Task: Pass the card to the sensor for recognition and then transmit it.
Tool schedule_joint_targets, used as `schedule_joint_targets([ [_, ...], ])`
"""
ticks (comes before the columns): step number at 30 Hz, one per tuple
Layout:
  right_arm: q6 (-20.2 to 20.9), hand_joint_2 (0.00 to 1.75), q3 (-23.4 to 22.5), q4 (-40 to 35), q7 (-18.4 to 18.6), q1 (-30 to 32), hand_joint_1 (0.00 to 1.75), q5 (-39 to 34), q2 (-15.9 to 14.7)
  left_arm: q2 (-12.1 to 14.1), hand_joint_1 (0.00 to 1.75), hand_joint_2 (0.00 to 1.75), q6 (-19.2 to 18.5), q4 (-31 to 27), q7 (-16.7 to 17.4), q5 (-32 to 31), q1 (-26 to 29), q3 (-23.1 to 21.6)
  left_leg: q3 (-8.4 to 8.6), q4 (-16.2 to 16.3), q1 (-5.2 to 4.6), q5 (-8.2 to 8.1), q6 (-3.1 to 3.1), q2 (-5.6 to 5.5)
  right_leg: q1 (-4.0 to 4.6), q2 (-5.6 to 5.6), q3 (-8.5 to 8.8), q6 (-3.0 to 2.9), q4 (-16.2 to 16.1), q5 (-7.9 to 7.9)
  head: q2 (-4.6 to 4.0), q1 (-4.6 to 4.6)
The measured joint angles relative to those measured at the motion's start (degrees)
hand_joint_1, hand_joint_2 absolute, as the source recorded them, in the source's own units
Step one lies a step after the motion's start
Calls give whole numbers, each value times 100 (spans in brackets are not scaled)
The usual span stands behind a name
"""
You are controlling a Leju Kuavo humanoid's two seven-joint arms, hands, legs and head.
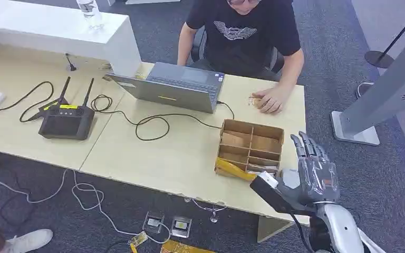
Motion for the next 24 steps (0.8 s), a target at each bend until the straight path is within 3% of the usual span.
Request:
schedule_joint_targets([
  [8,205,175,-479,-583,0,547,0,127,-116,22,0,0,-33,0,120,-39,-9,-7,3,0,1,-1,-1,8,1,8,0,0,0,0,0,-2],
  [17,41,175,-428,-555,0,843,0,-323,0,28,0,0,-48,-41,208,-57,-21,-7,-2,-1,2,-1,-1,3,2,5,1,0,0,0,0,0],
  [24,910,175,-304,-374,0,554,0,-1039,127,46,0,0,-127,-44,284,-74,-32,-9,-4,-1,1,0,0,2,1,6,1,0,1,0,0,0],
])
